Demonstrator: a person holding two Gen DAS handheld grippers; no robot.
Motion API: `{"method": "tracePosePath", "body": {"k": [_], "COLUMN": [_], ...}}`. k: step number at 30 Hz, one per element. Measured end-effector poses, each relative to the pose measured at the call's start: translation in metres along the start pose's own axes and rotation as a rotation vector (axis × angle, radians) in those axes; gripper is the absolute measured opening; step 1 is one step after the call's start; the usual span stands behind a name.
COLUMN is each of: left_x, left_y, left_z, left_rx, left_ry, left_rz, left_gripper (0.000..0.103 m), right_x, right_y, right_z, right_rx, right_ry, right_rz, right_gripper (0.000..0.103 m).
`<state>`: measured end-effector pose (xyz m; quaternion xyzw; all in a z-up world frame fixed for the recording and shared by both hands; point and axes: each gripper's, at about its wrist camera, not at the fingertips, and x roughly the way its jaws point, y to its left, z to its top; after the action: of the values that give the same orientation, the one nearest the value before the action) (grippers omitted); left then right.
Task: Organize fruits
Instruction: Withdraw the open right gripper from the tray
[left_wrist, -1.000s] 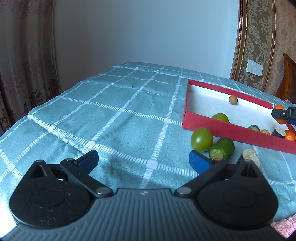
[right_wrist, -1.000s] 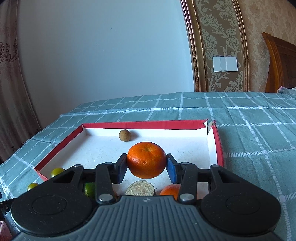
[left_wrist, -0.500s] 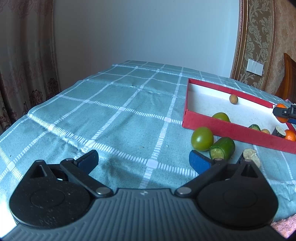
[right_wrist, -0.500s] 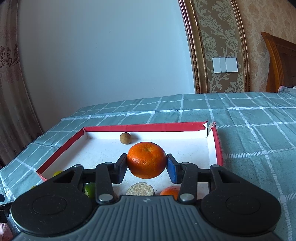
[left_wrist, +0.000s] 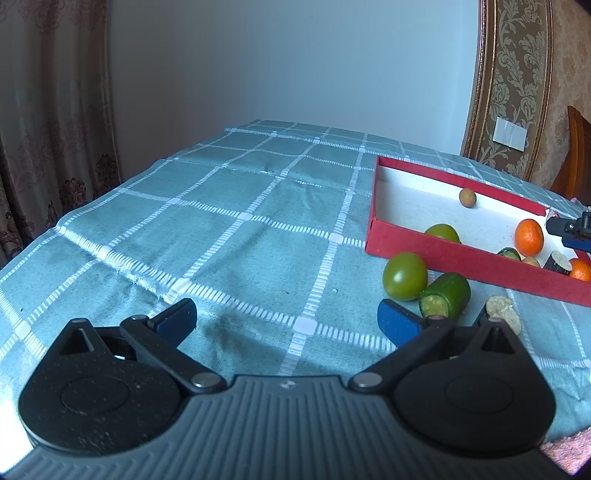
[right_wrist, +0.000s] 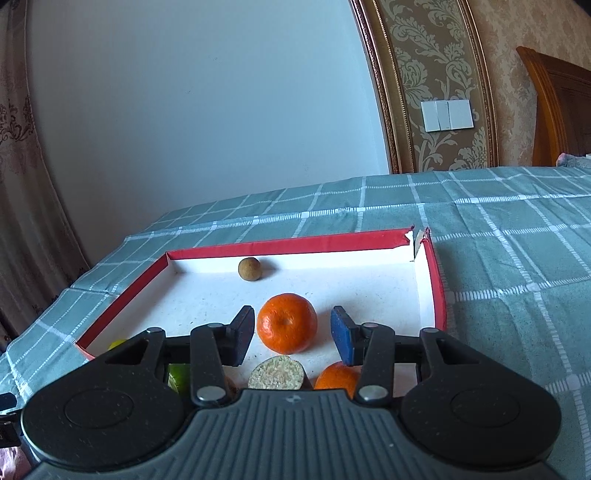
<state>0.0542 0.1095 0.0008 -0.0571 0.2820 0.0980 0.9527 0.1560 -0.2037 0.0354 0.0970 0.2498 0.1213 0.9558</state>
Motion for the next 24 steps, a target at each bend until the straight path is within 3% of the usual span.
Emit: {"method": "tracePosePath", "body": {"k": [8,15,18,24], "left_x": [-0.001,-0.003,-0.004,-0.006], "left_y": [0.001,0.001,0.001,0.002], "left_z": [0.000,0.000,0.000,0.000], "left_rx": [-0.001,-0.004,-0.006,-0.012], "left_ry": [0.000,-0.008,-0.016,-0.027], "left_rz": [0.004,0.004,0.006,0.008], "left_gripper": [0.103,0.103,0.103,0.103], "right_x": [-0.018,-0.068,-0.092,-0.123], "right_y": [-0.023,-0.030,-0.026,-0.030], "right_z": [0.011,0.020,0.014,-0.022], "right_rx": [0.132,0.179,0.144,0.175], "right_ry": [-0.089,-0.154,-0.140,-0.056], "right_rz": [-0.004,0.021,0.034,0.077], "right_gripper": [0.045,0.060,0.068,0.069]}}
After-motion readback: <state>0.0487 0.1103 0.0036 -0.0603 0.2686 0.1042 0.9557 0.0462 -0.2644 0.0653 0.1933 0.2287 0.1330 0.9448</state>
